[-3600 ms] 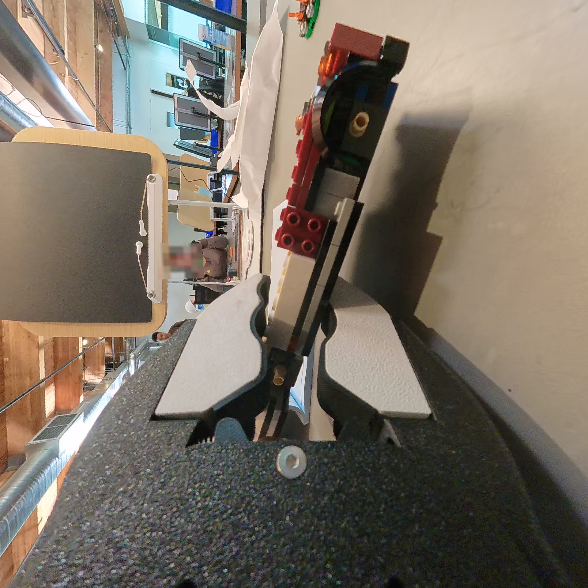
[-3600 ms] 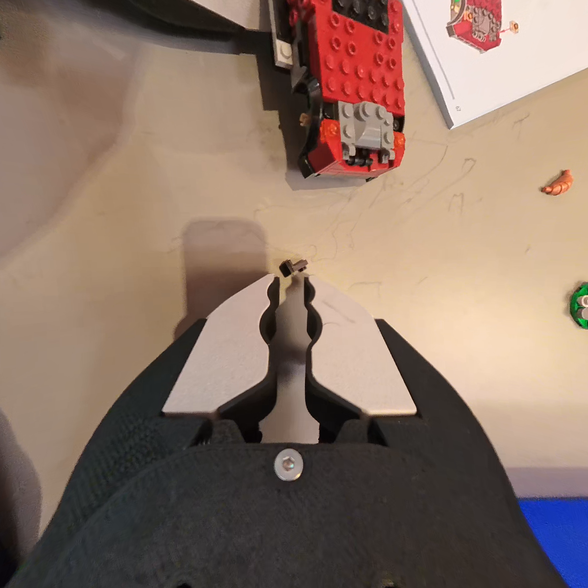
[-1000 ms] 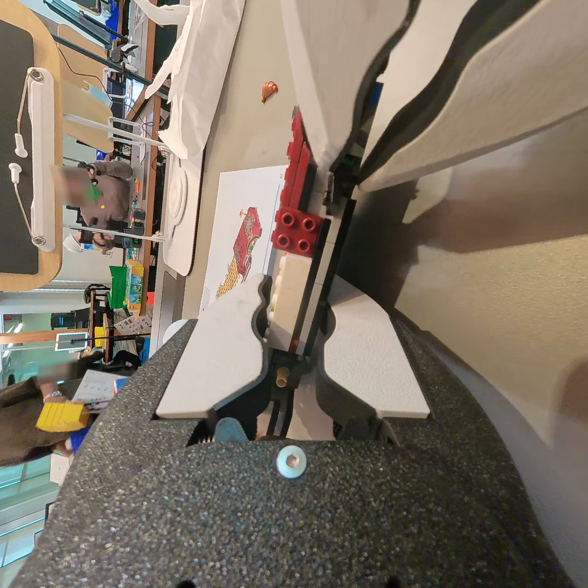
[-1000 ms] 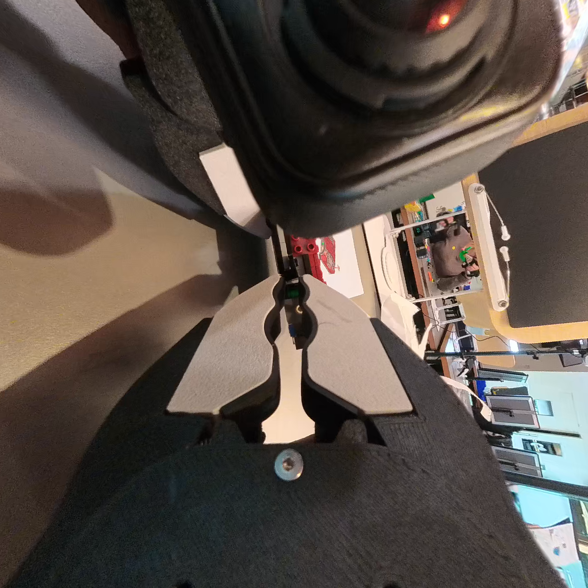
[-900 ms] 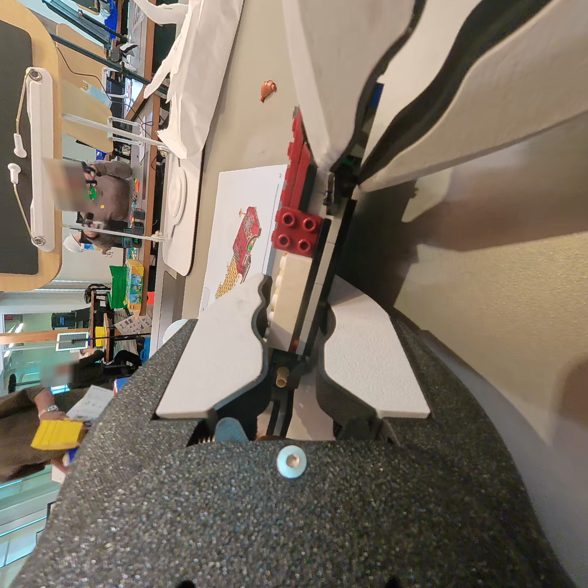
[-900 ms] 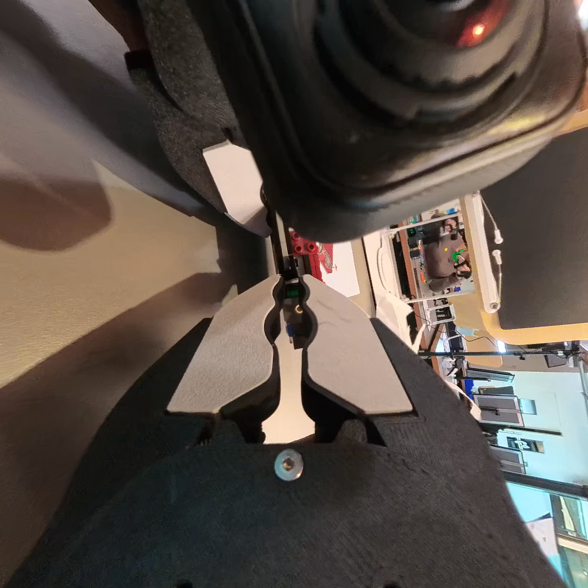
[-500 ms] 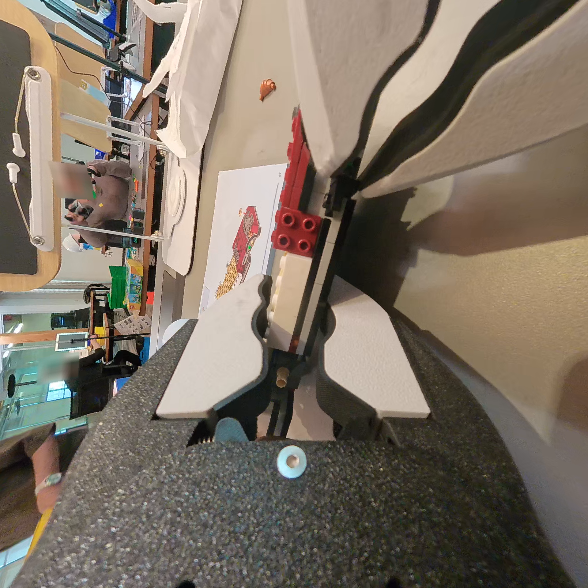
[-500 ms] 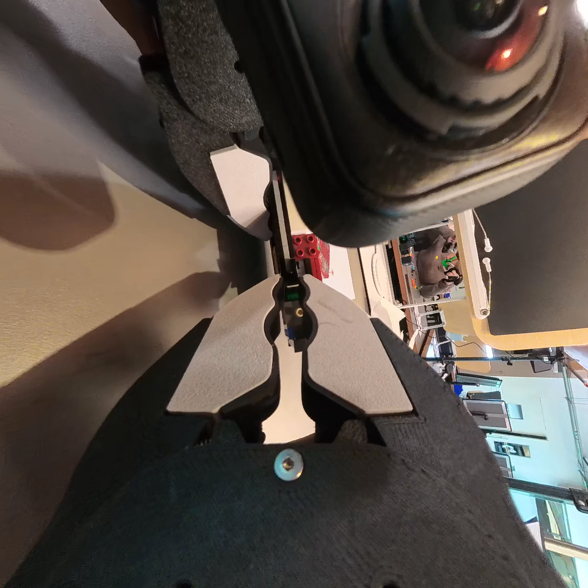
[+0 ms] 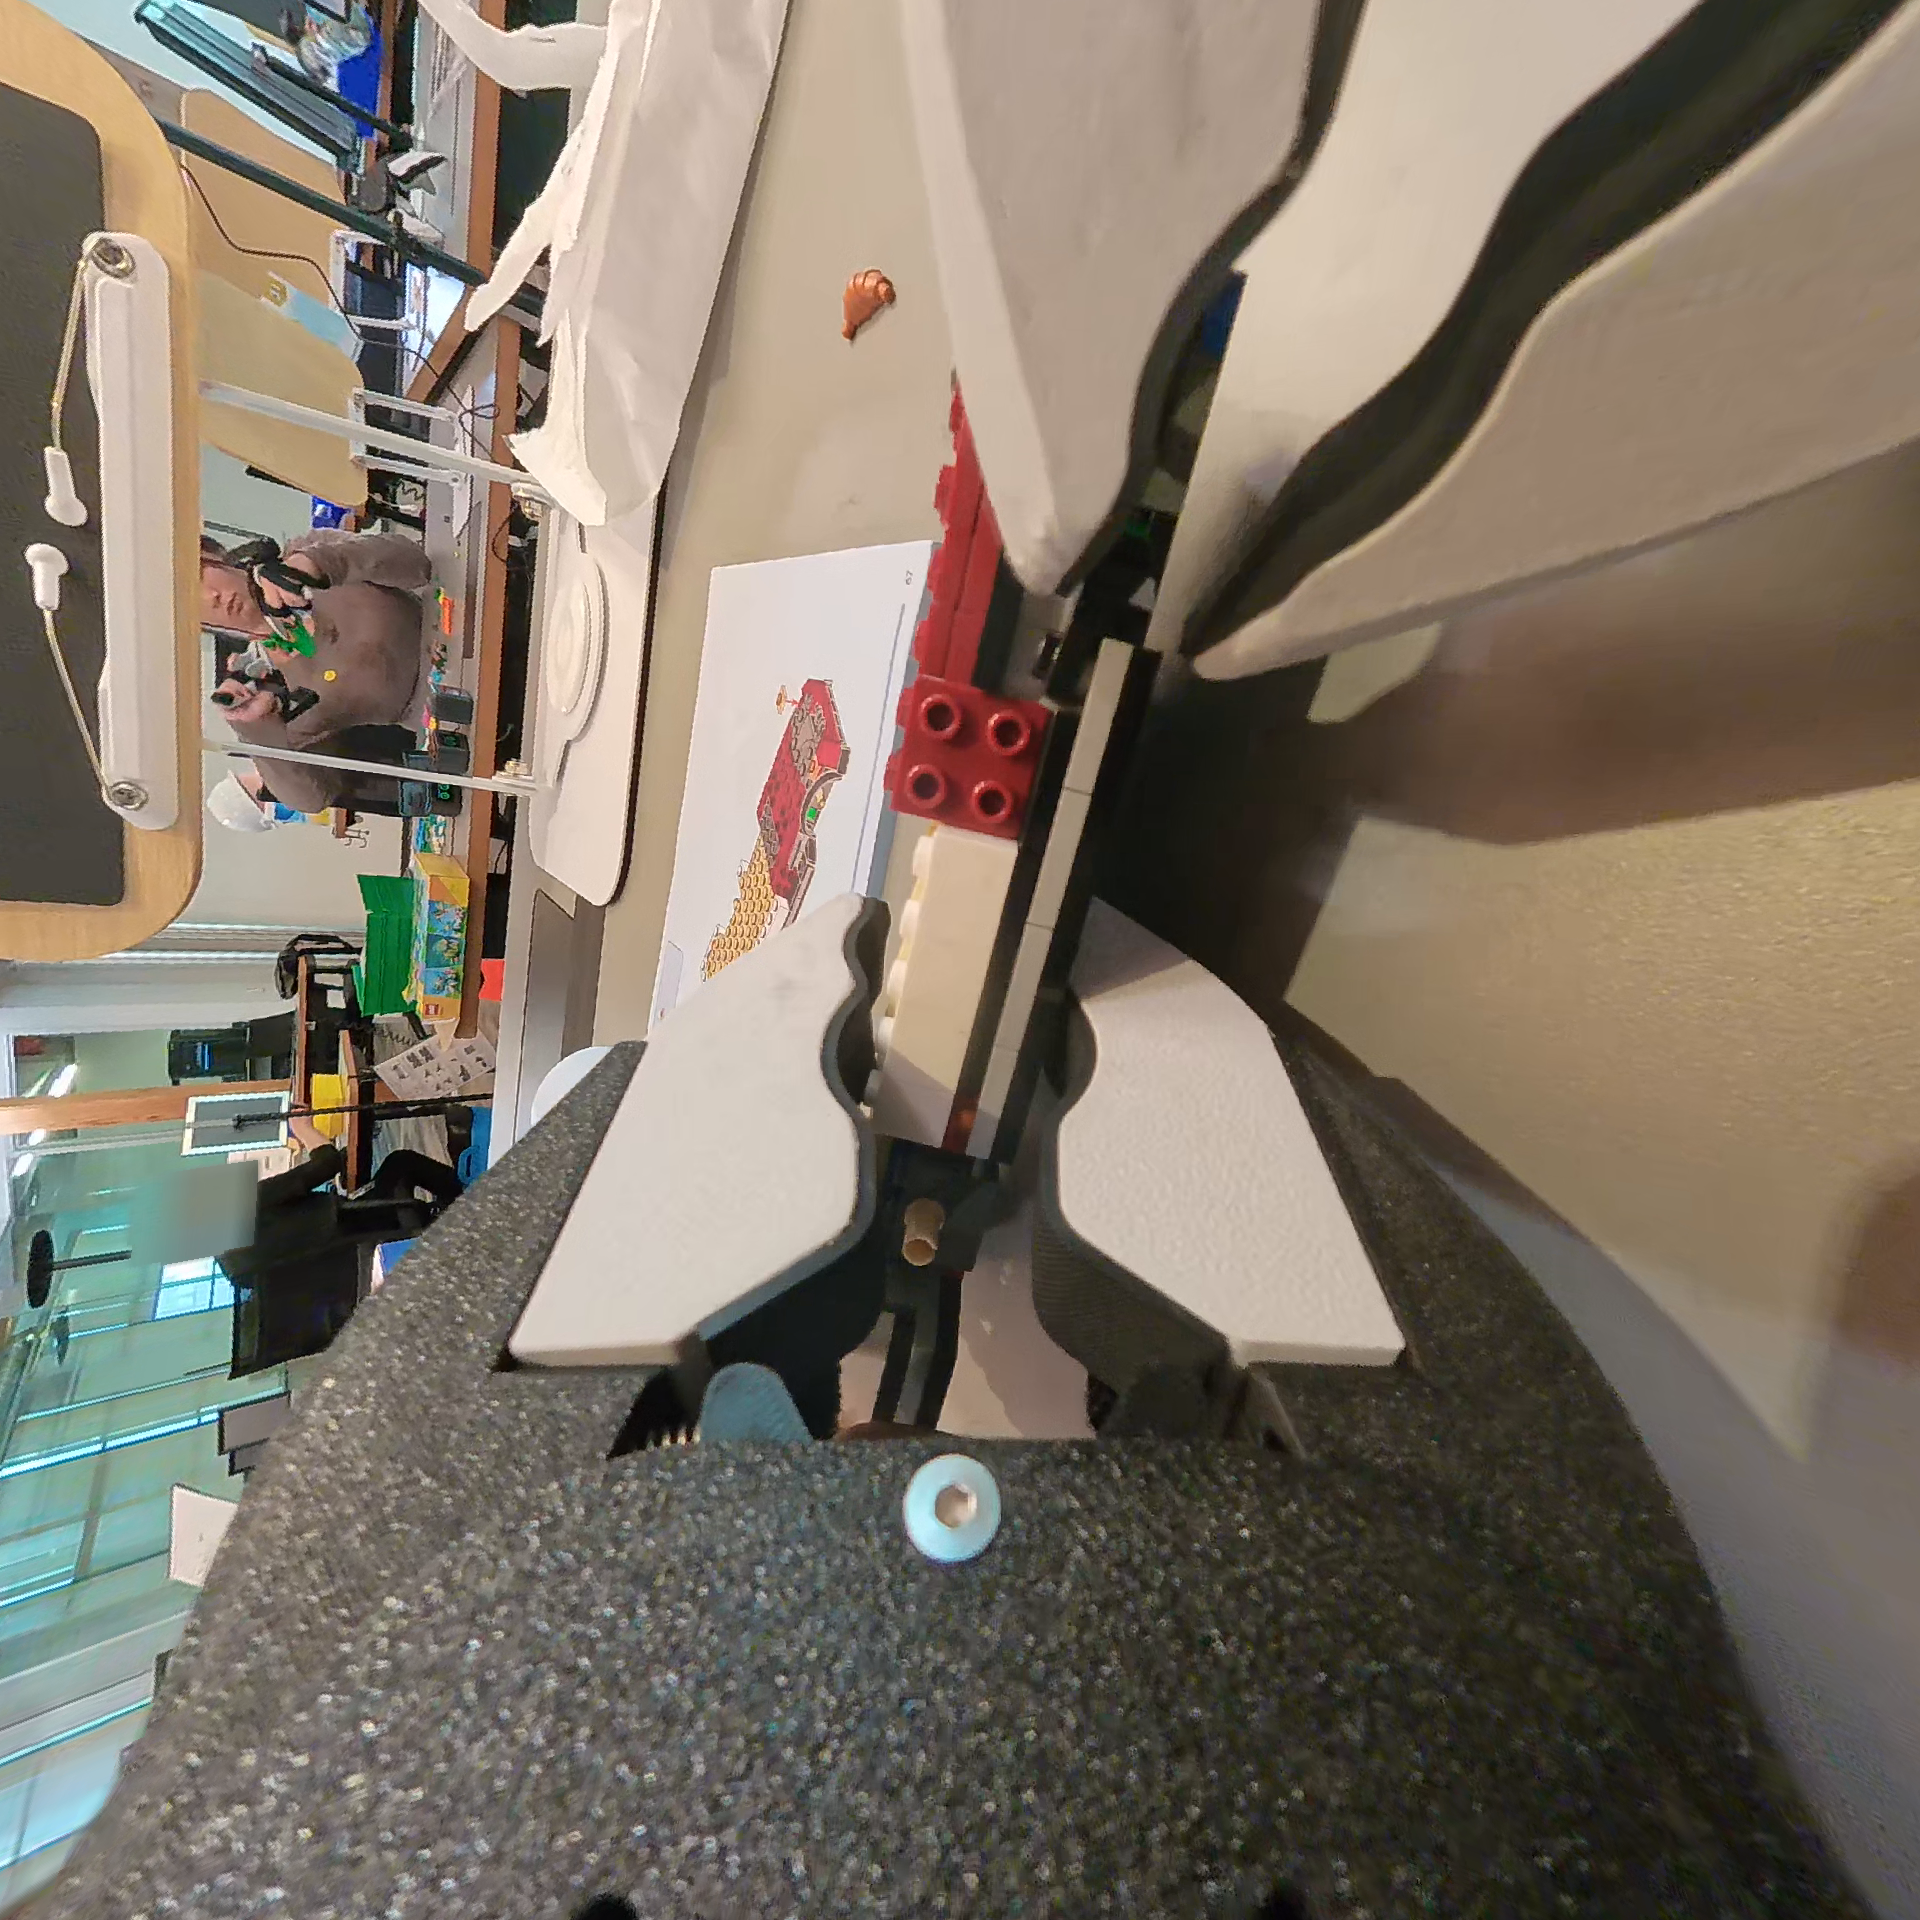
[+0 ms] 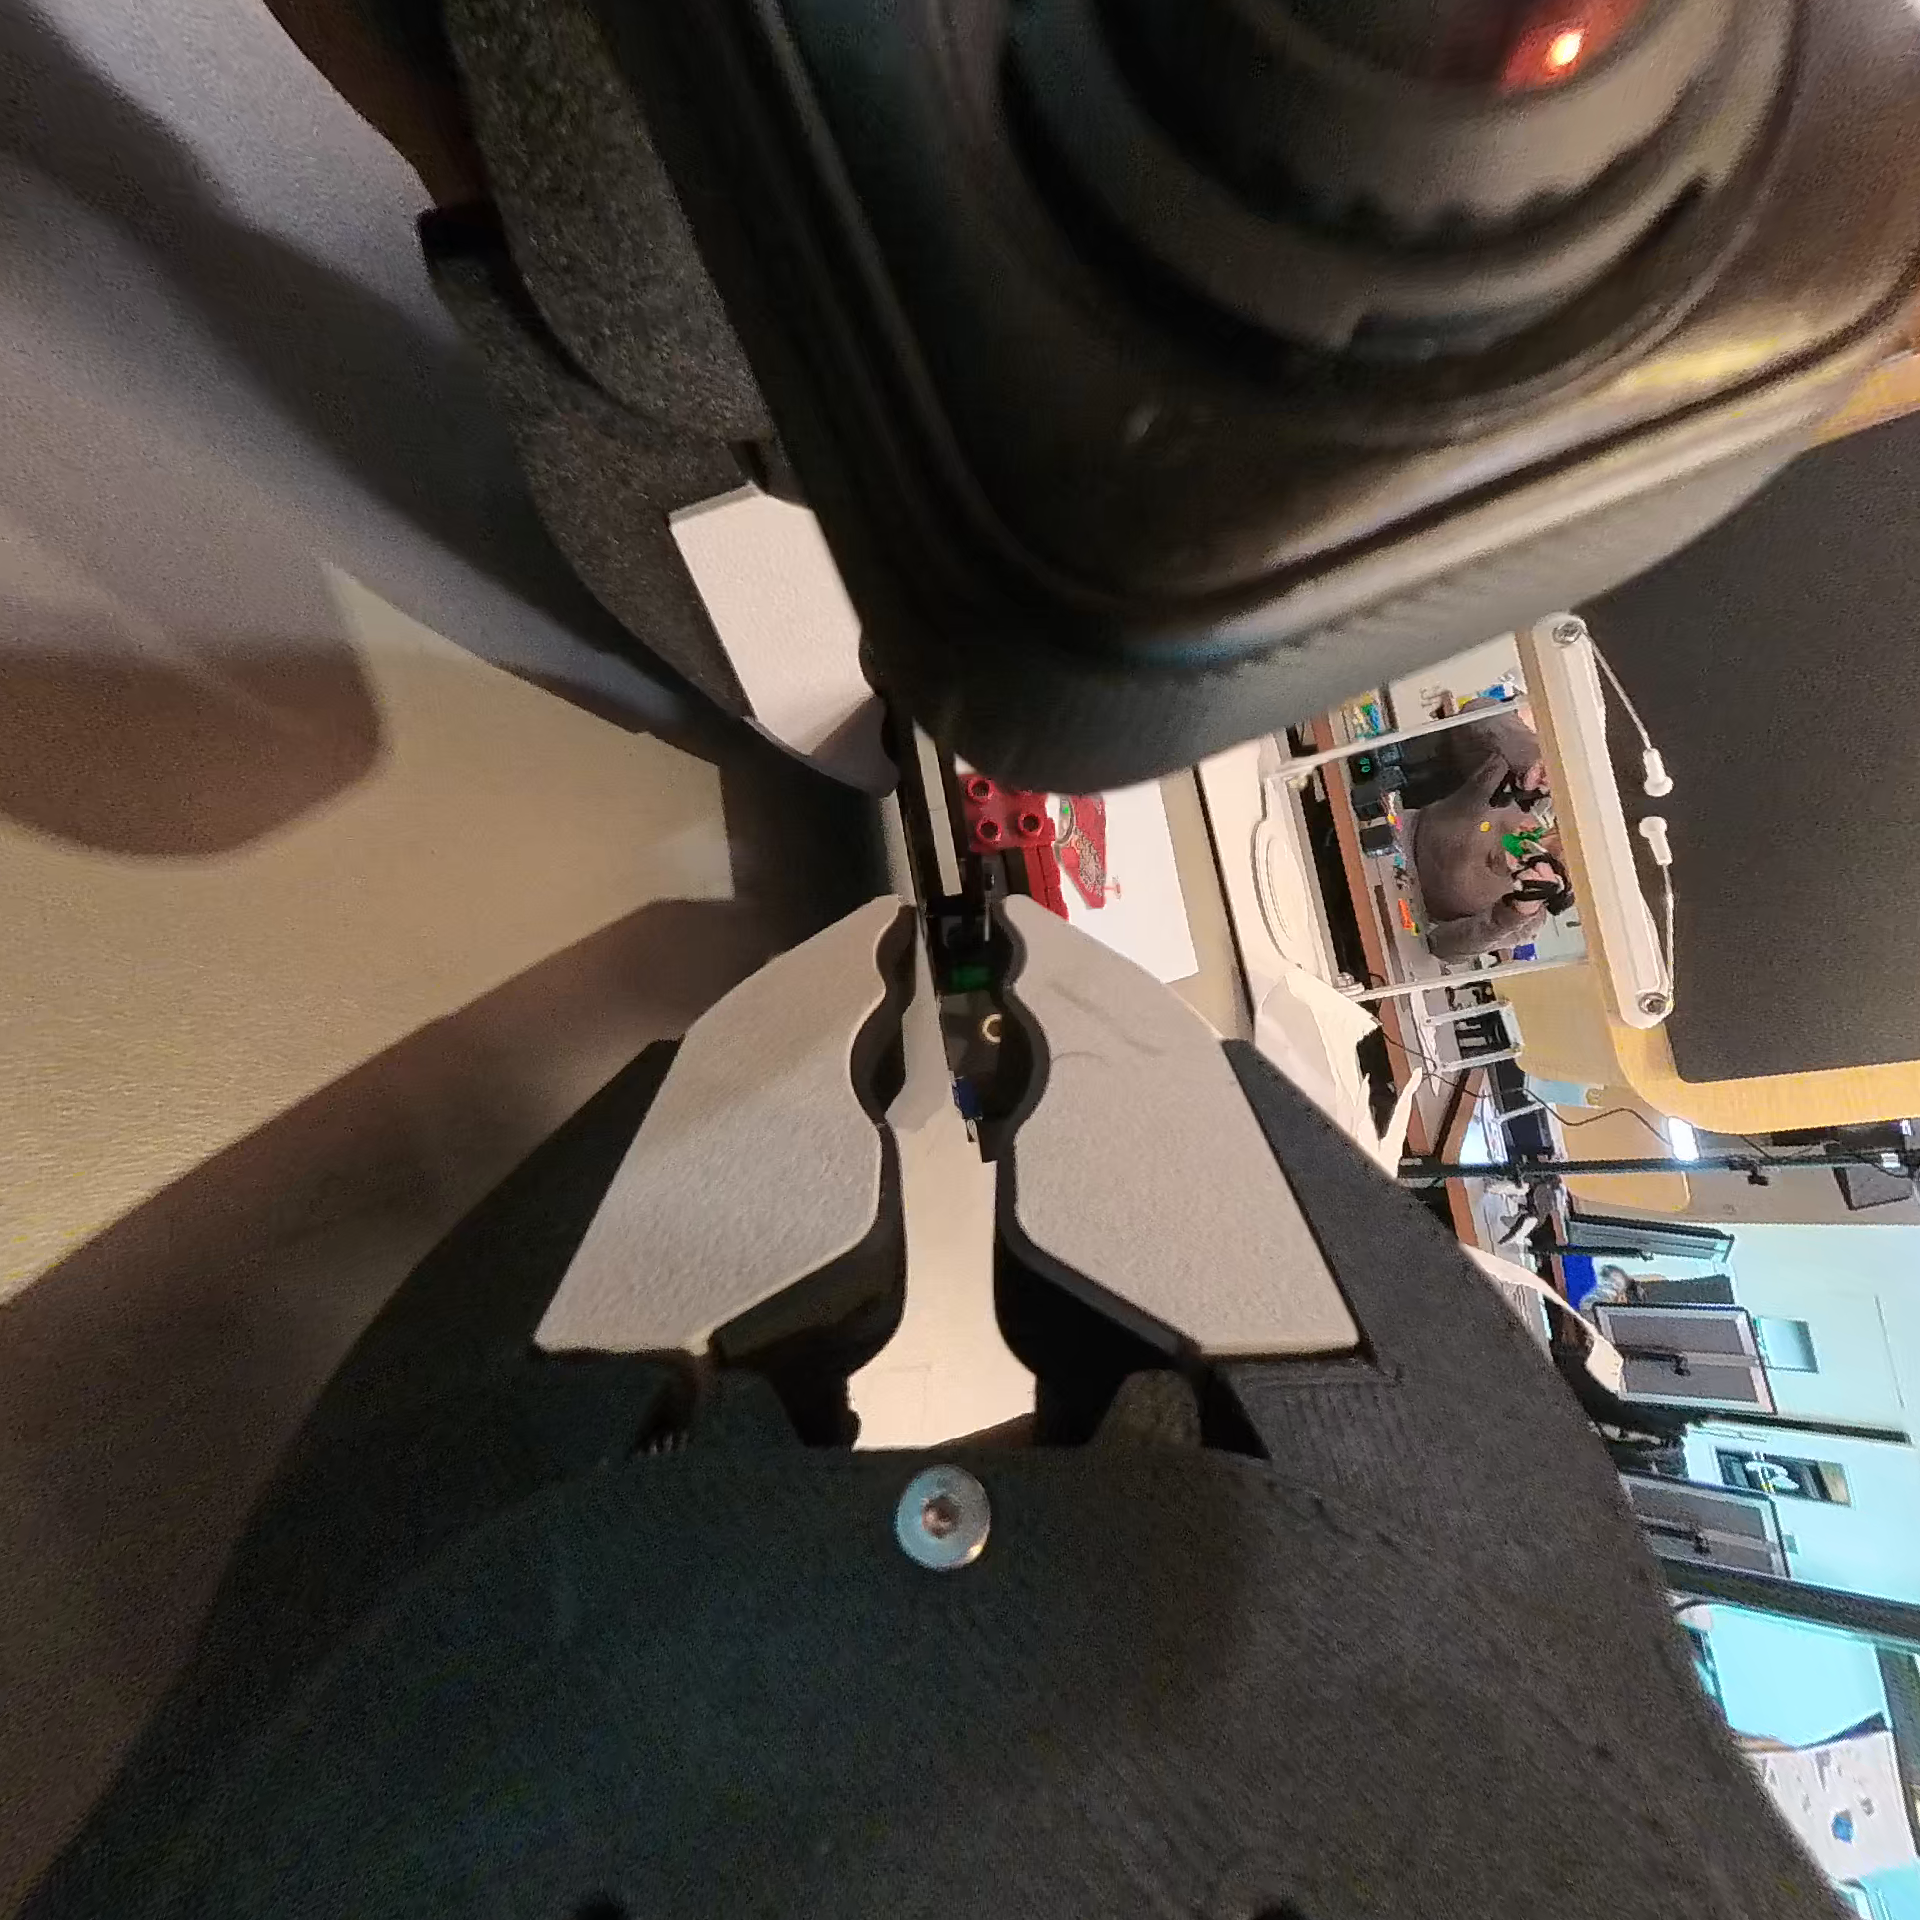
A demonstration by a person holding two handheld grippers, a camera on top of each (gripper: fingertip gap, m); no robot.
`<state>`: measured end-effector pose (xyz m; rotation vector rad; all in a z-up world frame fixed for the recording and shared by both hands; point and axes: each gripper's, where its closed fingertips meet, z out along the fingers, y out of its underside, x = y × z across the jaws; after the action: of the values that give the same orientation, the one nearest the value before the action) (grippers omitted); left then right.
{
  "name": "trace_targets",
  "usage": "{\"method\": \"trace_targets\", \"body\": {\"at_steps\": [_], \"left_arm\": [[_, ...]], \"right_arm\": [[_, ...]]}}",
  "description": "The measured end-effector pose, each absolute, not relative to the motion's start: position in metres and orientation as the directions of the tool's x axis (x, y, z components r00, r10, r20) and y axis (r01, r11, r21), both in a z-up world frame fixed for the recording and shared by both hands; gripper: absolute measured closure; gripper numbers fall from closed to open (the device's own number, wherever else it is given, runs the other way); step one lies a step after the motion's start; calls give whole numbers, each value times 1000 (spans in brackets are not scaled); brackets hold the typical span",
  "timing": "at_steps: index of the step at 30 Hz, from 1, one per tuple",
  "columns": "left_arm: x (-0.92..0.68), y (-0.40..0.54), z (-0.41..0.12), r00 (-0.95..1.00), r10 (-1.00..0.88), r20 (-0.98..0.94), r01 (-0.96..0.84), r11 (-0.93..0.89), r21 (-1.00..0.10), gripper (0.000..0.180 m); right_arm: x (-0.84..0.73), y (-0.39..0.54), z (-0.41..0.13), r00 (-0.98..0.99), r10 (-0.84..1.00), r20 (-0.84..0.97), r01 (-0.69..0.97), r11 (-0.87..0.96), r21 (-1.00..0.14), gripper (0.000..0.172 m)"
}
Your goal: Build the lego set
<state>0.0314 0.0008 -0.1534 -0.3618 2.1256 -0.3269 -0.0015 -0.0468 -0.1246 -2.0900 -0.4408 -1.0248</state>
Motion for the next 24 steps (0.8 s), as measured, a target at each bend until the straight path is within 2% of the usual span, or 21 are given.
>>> {"method": "trace_targets", "body": {"at_steps": [4, 13, 24], "left_arm": [[31, 1, -153, -528, -380, -759, -133, 920, -369, 150], [30, 0, -152, -518, -351, -780, -127, 933, -336, 151], [29, 0, -151, -509, -324, -797, -124, 944, -305, 152]], "right_arm": [[-4, -47, -122, 596, 8, 803, 616, -647, -450, 151], [-6, -44, -125, 538, 79, 839, 661, -658, -362, 153], [-2, -41, -126, 536, 74, 841, 654, -666, -358, 158]]}}
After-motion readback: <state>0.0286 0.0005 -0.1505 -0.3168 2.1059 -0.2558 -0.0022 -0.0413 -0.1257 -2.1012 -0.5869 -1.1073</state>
